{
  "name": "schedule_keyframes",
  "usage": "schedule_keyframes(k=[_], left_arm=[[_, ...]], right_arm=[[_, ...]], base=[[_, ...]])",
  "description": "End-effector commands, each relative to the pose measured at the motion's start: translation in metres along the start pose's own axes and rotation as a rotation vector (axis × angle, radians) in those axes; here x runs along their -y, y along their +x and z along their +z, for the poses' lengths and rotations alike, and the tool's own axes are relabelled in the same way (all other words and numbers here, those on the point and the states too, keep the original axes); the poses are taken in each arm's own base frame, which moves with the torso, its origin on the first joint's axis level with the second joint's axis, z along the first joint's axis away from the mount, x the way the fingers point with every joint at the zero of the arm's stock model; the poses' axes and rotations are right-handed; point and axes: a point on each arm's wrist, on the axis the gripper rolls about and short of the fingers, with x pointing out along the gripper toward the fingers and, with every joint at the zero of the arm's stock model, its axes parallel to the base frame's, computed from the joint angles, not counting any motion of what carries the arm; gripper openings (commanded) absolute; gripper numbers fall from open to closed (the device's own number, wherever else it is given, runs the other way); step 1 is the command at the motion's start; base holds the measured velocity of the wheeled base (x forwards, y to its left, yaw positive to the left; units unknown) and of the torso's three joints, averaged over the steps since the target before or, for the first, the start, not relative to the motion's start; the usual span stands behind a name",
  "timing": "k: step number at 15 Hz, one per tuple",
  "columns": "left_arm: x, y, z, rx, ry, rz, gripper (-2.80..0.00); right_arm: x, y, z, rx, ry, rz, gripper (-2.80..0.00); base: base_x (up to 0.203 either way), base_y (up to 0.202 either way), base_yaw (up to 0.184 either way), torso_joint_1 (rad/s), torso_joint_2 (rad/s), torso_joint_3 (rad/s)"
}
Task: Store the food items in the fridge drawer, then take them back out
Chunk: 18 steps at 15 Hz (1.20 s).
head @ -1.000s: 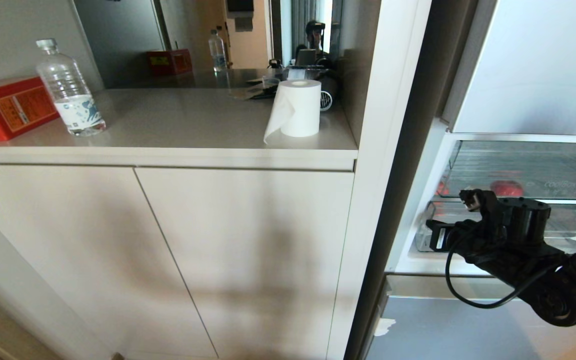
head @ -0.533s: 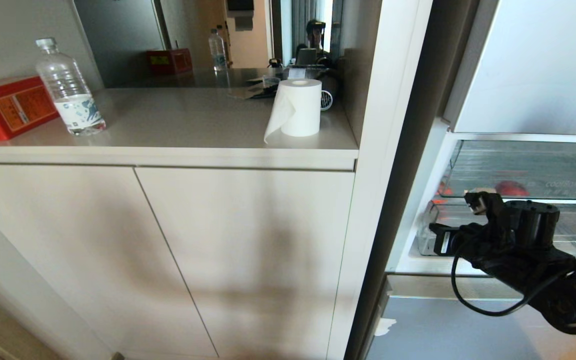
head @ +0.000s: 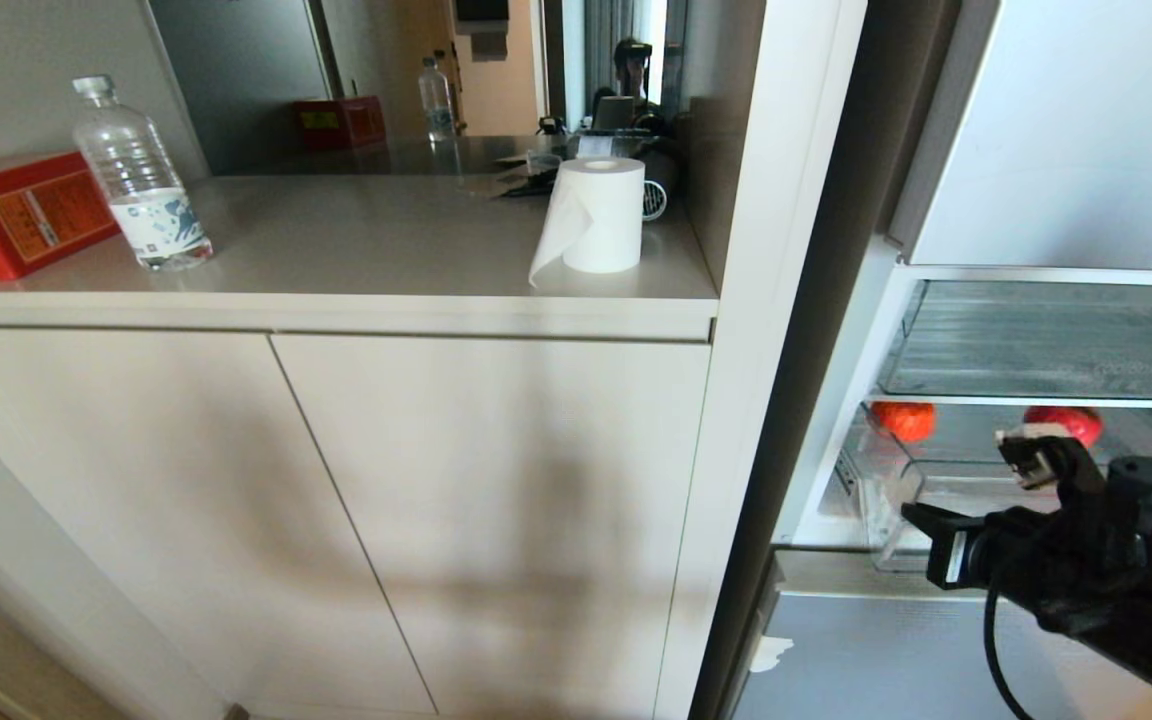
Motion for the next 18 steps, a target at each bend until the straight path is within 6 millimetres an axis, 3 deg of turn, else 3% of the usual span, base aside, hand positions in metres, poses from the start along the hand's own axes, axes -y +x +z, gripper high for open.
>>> schedule_keyframes(k=[1, 3, 4, 10, 12, 15, 18], left_arm=[[0.0, 0.0, 0.0, 0.0, 0.0, 0.0, -2.8], [0.0, 0.0, 0.0, 0.0, 0.0, 0.0, -2.8], [0.0, 0.0, 0.0, 0.0, 0.0, 0.0, -2.8], [0.0, 0.0, 0.0, 0.0, 0.0, 0.0, -2.8], [0.0, 0.0, 0.0, 0.0, 0.0, 0.0, -2.8], [0.0, 0.0, 0.0, 0.0, 0.0, 0.0, -2.8], [0.0, 0.0, 0.0, 0.0, 0.0, 0.0, -2.8]], right_arm=[[-0.002, -0.031, 0.003, 0.058, -0.002, 0.006, -2.8], [-0.002, -0.05, -0.007, 0.044, -0.001, 0.006, -2.8], [-0.002, -0.06, -0.013, 0.035, 0.0, 0.005, 0.0], [-0.004, -0.116, -0.01, 0.133, -0.006, 0.013, 0.0], [-0.005, -0.129, 0.007, 0.139, -0.001, 0.0, 0.0], [-0.004, -0.129, 0.049, 0.047, 0.013, -0.05, 0.0], [0.005, -0.085, 0.063, -0.138, 0.03, -0.102, 0.0]], base=[[0.0, 0.0, 0.0, 0.0, 0.0, 0.0], [0.0, 0.0, 0.0, 0.0, 0.0, 0.0], [0.0, 0.0, 0.0, 0.0, 0.0, 0.0], [0.0, 0.0, 0.0, 0.0, 0.0, 0.0], [0.0, 0.0, 0.0, 0.0, 0.0, 0.0], [0.0, 0.0, 0.0, 0.0, 0.0, 0.0], [0.0, 0.0, 0.0, 0.0, 0.0, 0.0]])
